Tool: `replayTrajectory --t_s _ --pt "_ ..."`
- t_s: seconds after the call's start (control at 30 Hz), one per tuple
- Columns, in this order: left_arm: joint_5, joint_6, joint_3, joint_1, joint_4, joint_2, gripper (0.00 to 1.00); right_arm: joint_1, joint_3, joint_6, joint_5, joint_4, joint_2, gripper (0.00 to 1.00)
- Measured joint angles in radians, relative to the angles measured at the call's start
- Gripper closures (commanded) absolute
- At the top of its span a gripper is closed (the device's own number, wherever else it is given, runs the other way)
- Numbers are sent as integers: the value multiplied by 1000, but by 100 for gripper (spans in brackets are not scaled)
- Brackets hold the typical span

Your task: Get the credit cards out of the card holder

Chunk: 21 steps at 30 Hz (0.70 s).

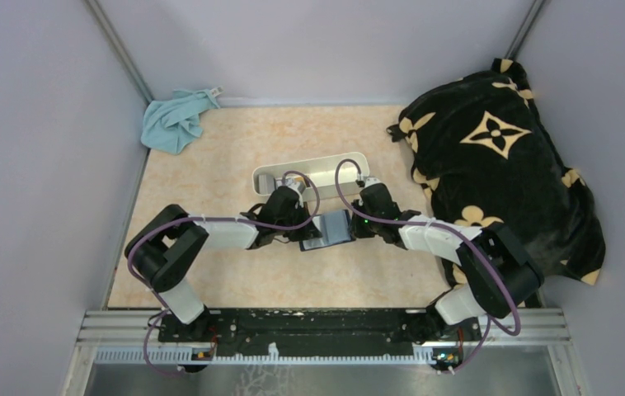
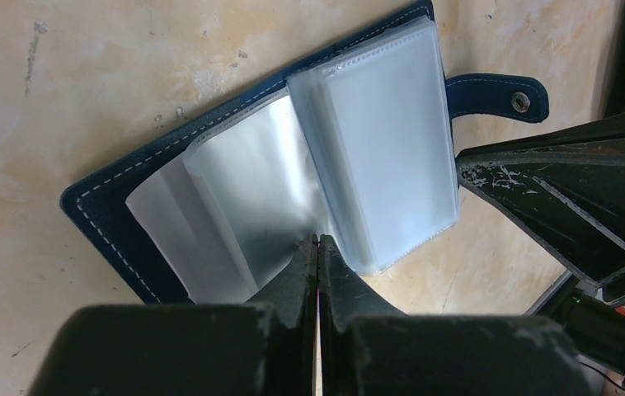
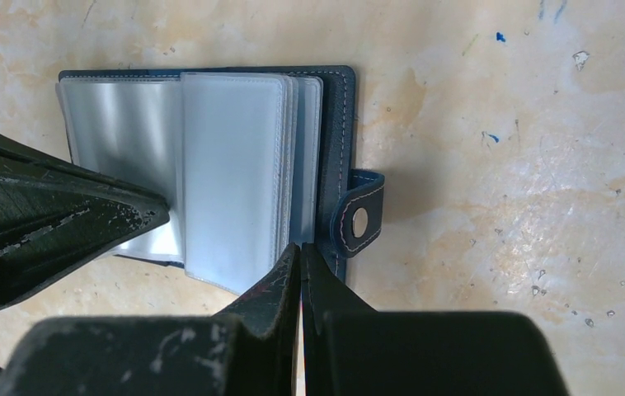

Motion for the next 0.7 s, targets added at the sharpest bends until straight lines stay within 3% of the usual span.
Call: replayTrajectory --t_s 0.7 --pt "16 0 21 0 -1 21 100 0 23 -2 28 -12 1 100"
